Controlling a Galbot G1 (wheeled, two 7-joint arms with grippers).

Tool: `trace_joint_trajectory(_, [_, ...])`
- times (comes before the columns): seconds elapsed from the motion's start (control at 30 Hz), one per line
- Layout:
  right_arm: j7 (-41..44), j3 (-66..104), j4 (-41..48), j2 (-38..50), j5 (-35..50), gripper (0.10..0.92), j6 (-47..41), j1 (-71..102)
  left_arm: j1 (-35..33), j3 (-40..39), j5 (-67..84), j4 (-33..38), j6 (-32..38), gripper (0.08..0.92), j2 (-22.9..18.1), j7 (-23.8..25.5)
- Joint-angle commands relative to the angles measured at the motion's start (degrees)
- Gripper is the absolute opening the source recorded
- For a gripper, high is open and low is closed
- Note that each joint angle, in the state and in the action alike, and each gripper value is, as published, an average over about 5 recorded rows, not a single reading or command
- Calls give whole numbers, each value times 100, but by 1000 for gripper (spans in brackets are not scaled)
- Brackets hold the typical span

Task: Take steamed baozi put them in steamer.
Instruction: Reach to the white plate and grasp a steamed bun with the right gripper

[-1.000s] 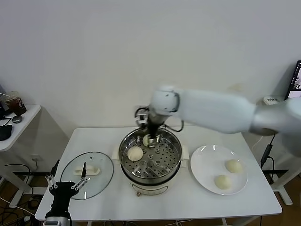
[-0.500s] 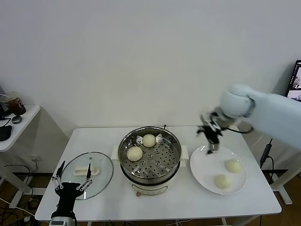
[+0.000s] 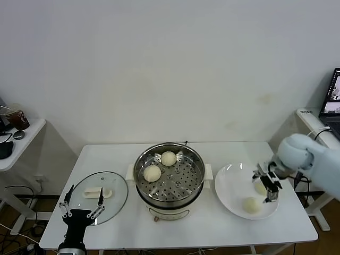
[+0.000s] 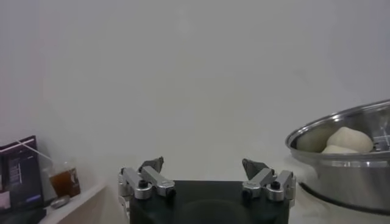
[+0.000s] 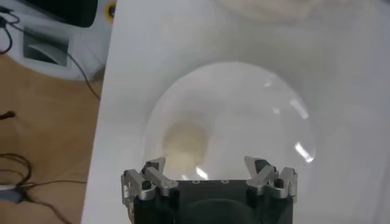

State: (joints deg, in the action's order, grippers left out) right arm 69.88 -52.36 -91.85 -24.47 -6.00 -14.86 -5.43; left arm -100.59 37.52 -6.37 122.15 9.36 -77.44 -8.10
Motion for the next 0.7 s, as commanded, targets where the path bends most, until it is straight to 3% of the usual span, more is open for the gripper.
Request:
trace_joint_trajectory(0.03, [-192, 880, 217, -42, -556, 823, 129, 1484, -21, 16, -13, 1, 6, 823, -6, -2])
trace_joint_trajectory(0.7, [-608, 1375, 832, -676, -852, 821, 20, 1956, 7, 81, -2, -56, 42, 823, -17, -24])
